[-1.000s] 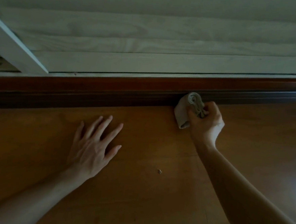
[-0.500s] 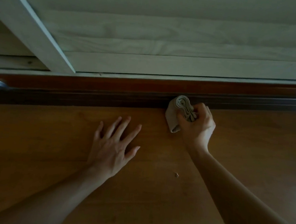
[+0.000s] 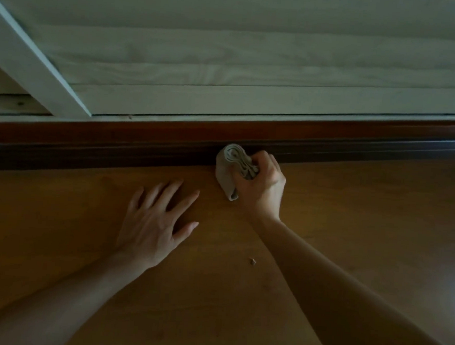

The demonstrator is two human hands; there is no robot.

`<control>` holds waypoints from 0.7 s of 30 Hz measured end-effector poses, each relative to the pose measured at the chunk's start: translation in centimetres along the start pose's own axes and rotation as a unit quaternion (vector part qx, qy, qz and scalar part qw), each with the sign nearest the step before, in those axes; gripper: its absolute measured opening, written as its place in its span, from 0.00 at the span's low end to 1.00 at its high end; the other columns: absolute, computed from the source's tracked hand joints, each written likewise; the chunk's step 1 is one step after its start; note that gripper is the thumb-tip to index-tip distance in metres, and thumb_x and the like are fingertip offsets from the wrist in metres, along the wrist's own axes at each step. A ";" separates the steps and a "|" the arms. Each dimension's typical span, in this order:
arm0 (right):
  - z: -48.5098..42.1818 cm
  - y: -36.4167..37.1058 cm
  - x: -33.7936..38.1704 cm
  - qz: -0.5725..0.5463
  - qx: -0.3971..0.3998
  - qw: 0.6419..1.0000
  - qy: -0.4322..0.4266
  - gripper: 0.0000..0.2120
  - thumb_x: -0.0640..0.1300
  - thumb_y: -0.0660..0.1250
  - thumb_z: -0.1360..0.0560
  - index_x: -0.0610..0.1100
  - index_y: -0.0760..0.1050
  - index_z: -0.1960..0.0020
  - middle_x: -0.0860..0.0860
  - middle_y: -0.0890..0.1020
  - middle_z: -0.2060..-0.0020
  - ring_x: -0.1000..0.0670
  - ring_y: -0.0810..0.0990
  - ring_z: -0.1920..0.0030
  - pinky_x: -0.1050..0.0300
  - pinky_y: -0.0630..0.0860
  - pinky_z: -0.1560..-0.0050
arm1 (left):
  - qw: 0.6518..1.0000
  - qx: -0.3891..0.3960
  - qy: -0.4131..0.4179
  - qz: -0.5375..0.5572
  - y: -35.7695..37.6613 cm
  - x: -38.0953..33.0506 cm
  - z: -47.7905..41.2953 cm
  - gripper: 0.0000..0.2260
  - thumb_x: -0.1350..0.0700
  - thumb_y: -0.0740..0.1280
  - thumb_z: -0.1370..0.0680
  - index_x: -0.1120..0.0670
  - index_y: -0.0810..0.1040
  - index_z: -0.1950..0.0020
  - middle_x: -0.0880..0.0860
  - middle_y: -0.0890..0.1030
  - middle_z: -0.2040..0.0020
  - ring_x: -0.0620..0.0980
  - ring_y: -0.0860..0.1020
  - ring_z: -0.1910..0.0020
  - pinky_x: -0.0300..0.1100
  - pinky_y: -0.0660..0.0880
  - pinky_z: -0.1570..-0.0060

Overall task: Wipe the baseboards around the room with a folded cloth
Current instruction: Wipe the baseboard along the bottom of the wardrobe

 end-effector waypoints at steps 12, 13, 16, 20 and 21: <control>-1.5 -6.9 -5.1 0.039 -0.061 0.994 0.084 0.10 0.46 0.75 0.27 0.48 0.72 0.57 0.54 0.77 0.61 0.59 0.73 0.62 0.65 0.69 0.60 | 0.997 0.006 0.077 -0.009 -0.3 -4.9 -2.6 0.32 0.28 0.45 0.21 0.39 0.58 0.19 0.52 0.59 0.19 0.57 0.62 0.22 0.65 0.65 0.29; -1.6 -7.4 -5.6 0.039 -0.067 0.992 0.098 0.10 0.47 0.75 0.26 0.48 0.73 0.57 0.54 0.77 0.61 0.56 0.75 0.61 0.60 0.72 0.58 | 0.997 0.006 0.075 -0.009 -0.1 -4.9 -2.6 0.32 0.28 0.44 0.21 0.38 0.56 0.19 0.52 0.58 0.18 0.57 0.60 0.21 0.65 0.64 0.28; -1.8 -9.4 -7.2 0.039 -0.107 0.983 0.146 0.10 0.48 0.74 0.26 0.47 0.73 0.57 0.51 0.78 0.60 0.50 0.76 0.59 0.54 0.75 0.56 | 0.997 0.002 0.076 -0.004 0.1 -4.8 -2.4 0.32 0.28 0.42 0.21 0.38 0.54 0.19 0.50 0.55 0.17 0.55 0.56 0.20 0.64 0.61 0.27; -2.2 -9.2 -7.0 0.055 -0.078 0.989 0.117 0.10 0.48 0.74 0.26 0.48 0.73 0.57 0.52 0.78 0.60 0.52 0.75 0.60 0.63 0.67 0.61 | 0.997 0.003 0.075 0.008 0.1 -4.9 -2.5 0.31 0.28 0.42 0.21 0.37 0.53 0.19 0.50 0.55 0.17 0.55 0.56 0.19 0.64 0.61 0.26; -2.4 -9.4 -7.2 0.062 -0.078 0.988 0.119 0.10 0.48 0.74 0.26 0.47 0.73 0.57 0.52 0.78 0.60 0.52 0.75 0.60 0.62 0.67 0.61 | 0.997 0.001 0.074 0.013 0.1 -4.9 -2.4 0.31 0.28 0.42 0.21 0.37 0.51 0.19 0.50 0.53 0.17 0.55 0.54 0.19 0.64 0.60 0.26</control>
Point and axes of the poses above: each hand's wrist, its own z-axis away from the middle knuckle, its own y-axis out of the palm, x = y × z, the point moved 6 cm from there along -z, towards the middle knuckle
